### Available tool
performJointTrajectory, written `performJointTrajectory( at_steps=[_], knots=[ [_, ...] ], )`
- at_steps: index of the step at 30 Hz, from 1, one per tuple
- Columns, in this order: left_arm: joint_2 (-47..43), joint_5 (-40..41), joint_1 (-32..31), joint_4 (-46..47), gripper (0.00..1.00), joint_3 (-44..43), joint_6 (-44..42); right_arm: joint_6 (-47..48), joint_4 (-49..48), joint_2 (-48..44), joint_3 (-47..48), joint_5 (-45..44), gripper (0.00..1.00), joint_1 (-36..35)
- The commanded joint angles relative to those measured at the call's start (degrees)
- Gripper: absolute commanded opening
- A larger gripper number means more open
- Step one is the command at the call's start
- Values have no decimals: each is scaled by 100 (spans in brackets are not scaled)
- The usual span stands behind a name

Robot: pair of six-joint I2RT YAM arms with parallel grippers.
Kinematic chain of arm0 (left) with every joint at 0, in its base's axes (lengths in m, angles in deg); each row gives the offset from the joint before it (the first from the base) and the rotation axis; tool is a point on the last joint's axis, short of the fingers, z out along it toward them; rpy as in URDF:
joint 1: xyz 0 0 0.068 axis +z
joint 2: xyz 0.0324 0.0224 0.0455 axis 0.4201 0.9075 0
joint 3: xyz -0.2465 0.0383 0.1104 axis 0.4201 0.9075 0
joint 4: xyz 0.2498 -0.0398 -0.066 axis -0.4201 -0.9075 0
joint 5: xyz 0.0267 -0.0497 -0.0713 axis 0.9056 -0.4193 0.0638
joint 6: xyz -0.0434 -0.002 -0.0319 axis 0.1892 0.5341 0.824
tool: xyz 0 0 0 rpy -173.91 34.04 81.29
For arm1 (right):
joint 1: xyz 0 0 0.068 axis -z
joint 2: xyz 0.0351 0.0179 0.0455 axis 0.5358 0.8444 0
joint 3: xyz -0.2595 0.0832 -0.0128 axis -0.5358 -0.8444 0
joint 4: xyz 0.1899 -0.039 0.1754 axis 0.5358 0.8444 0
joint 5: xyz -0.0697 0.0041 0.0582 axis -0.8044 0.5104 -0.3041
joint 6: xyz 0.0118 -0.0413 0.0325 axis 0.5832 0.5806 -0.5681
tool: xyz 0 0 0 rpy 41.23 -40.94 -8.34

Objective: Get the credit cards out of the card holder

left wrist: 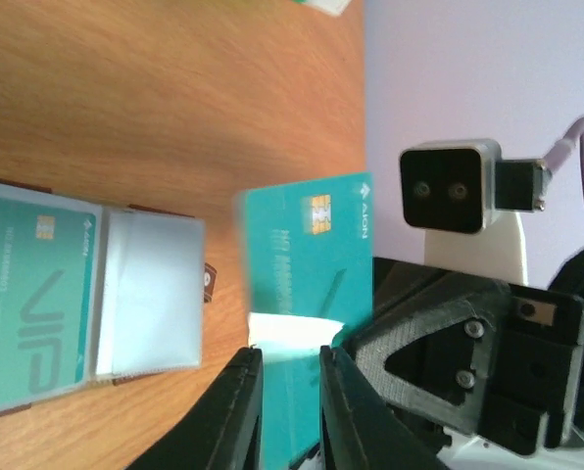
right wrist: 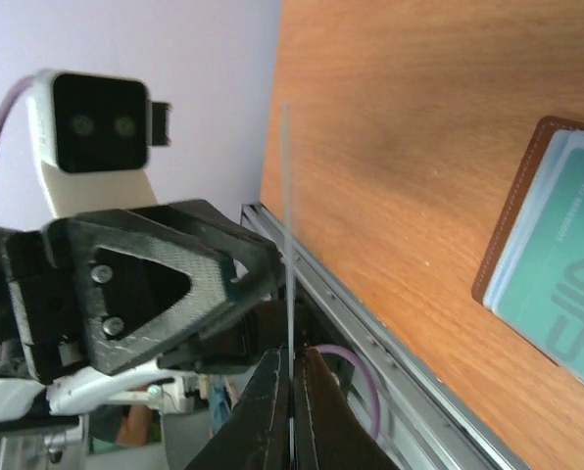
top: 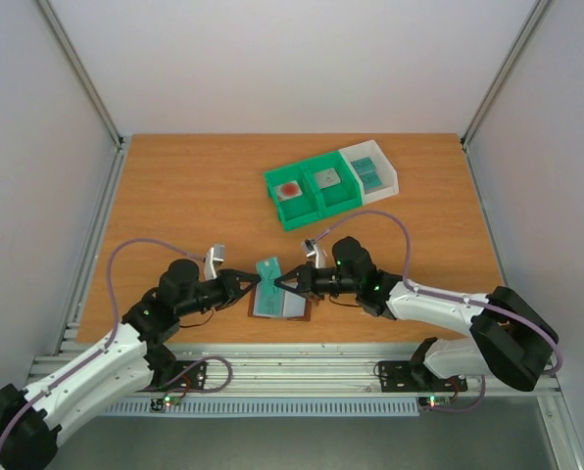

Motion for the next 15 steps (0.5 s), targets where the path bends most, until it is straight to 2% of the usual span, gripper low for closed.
performJointTrajectory(
  at_steps=[1,4,8,12,15],
  knots=[
    [-351,-88,-27,-459,25,-405,-508,904,923,-409,131,257,1,-35],
    [-419,-183,-22,-1177,43,-805,-971,1513,1773,-690,357,512,1,-26],
    [-486,-578,-18,-2041,55,-1298,-1809,2128,2557,-1155,491,997,1,-26],
    [-477,-1154,-13,-2686,62,-1687,-2396,2505,2847,-1646,455,1619,1,-26],
    [-423,-1641,-14,-2891,63,-1840,-2664,2674,3041,-1840,542,1992,1,-31]
  ],
)
